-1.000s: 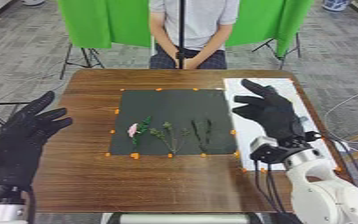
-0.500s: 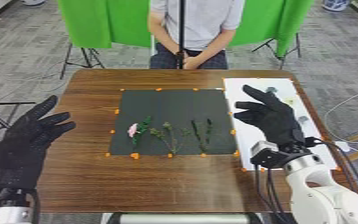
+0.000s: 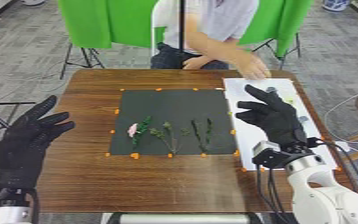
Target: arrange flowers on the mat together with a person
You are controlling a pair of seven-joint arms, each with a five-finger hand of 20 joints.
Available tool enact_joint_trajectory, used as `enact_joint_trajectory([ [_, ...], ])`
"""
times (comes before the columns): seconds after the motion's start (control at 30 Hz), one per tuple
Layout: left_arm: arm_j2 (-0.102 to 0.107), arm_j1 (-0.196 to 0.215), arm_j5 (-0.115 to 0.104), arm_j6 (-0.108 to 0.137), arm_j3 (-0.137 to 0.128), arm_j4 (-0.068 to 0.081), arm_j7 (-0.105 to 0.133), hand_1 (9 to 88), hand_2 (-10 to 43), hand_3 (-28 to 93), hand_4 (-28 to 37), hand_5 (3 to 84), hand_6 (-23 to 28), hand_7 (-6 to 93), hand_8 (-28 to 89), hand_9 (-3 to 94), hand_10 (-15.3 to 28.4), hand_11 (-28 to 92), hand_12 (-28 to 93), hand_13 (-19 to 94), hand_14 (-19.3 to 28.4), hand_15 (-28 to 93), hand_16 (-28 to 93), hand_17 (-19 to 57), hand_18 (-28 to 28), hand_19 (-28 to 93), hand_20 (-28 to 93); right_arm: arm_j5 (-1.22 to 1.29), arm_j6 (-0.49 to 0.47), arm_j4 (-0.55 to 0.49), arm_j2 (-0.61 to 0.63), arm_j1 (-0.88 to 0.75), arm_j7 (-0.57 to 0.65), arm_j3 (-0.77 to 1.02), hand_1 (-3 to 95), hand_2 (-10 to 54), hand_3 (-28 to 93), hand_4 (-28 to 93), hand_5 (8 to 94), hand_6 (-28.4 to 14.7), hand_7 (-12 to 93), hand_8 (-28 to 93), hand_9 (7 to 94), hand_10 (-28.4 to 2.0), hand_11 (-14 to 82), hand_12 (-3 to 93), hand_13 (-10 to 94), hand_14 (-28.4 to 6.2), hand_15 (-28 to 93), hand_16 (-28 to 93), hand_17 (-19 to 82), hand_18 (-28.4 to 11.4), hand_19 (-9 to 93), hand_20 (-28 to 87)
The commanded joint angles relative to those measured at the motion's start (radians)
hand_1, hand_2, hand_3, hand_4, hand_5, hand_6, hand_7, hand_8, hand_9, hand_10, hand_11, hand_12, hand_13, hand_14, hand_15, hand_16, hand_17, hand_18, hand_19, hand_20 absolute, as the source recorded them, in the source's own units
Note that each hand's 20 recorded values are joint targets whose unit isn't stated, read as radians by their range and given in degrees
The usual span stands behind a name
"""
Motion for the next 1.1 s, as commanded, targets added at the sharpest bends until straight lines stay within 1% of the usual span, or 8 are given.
enact_joint_trajectory([
  [0.03, 0.003, 0.010, -0.004, 0.013, 0.005, 0.000, -0.007, 15.5, 5.9, 75, -28.3, 34.1, 6.5, 15.6, -11, 36.3, 20.2, 26, 11, 27, 28.3, 55, -10, -7.9, 25.1, 52, 15, 0.003, 0.010, -0.009, -0.004, -0.013, -0.007, -0.001, 20.4, 2.4, 71, -28, 47.0, -0.7, 12, -11, 50.9, -18.8, 18.5, 15.6, 43, -18.7, 53, 10, 7, -21.5, 55, 17],
  [0.13, 0.002, 0.009, -0.004, 0.015, 0.008, 0.000, -0.005, 15.7, 6.0, 75, -28.3, 34.1, 6.5, 15.6, -11, 36.4, 20.3, 26, 11, 27, 28.4, 55, -10, -7.9, 25.1, 52, 15, -0.002, 0.005, -0.005, -0.005, -0.008, -0.003, -0.002, 20.3, 2.5, 71, -27, 47.0, -0.6, 12, -11, 50.9, -18.9, 18.5, 15.6, 43, -18.7, 53, 10, 7, -21.5, 54, 17],
  [0.23, -0.004, 0.002, 0.001, 0.009, 0.007, 0.000, -0.019, 15.6, 6.1, 75, -28.3, 34.1, 6.5, 15.6, -11, 36.4, 20.2, 26, 11, 26, 28.4, 55, -10, -7.9, 25.1, 52, 15, 0.001, 0.010, -0.008, -0.005, -0.016, -0.005, -0.001, 20.2, 2.5, 71, -27, 47.0, -0.6, 12, -11, 51.0, -18.9, 18.6, 15.6, 43, -18.7, 53, 10, 7, -21.5, 54, 17],
  [0.6, 0.012, 0.001, -0.002, 0.021, 0.014, -0.003, -0.005, 15.6, 6.2, 75, -28.3, 34.2, 6.7, 15.5, -11, 36.5, 20.3, 26, 11, 26, 28.4, 55, -10, -7.9, 25.1, 52, 15, 0.000, 0.017, -0.003, 0.003, -0.011, -0.010, -0.008, 20.3, 2.8, 70, -27, 47.0, -0.7, 12, -11, 51.2, -19.0, 18.7, 15.5, 43, -18.7, 54, 10, 7, -21.3, 55, 17],
  [0.73, 0.011, -0.011, 0.011, 0.003, 0.019, -0.005, -0.020, 15.8, 6.3, 75, -28.3, 34.3, 6.8, 15.5, -11, 36.4, 20.3, 26, 11, 26, 28.4, 55, -10, -7.9, 25.1, 52, 15, 0.002, 0.023, -0.006, 0.004, -0.019, -0.008, -0.006, 20.2, 2.8, 70, -27, 47.2, -0.7, 12, -11, 51.3, -19.1, 18.8, 15.5, 43, -18.6, 54, 10, 7, -21.3, 55, 17],
  [0.77, 0.019, -0.003, 0.005, 0.011, 0.022, -0.007, -0.006, 15.7, 6.2, 75, -28.3, 34.3, 6.8, 15.5, -11, 36.4, 20.3, 26, 11, 26, 28.4, 55, -10, -7.9, 25.1, 52, 15, 0.002, 0.021, -0.002, 0.004, -0.012, -0.009, -0.009, 20.2, 2.8, 70, -27, 47.2, -0.7, 12, -11, 51.3, -19.1, 18.9, 15.6, 43, -18.6, 54, 10, 7, -21.3, 55, 17],
  [0.87, 0.010, -0.015, 0.011, 0.003, 0.020, -0.004, -0.028, 15.7, 6.3, 75, -28.3, 34.3, 6.7, 15.5, -11, 36.4, 20.3, 26, 11, 26, 28.4, 55, -10, -7.9, 25.1, 52, 15, -0.001, 0.029, -0.003, 0.006, -0.012, -0.007, -0.011, 20.2, 2.9, 70, -27, 47.2, -0.7, 12, -11, 51.3, -19.1, 19.0, 15.5, 43, -18.7, 54, 10, 7, -21.2, 55, 17],
  [1.1, 0.007, -0.003, 0.007, 0.010, 0.021, -0.004, -0.020, 15.8, 6.3, 75, -28.3, 34.2, 6.7, 15.5, -11, 36.4, 20.3, 26, 11, 26, 28.4, 55, -10, -8.0, 25.2, 52, 15, 0.001, 0.023, -0.005, 0.001, -0.017, -0.007, -0.006, 20.2, 3.0, 71, -27, 47.3, -0.8, 12, -11, 51.5, -19.1, 19.0, 15.5, 43, -18.6, 54, 10, 7, -21.2, 55, 17],
])
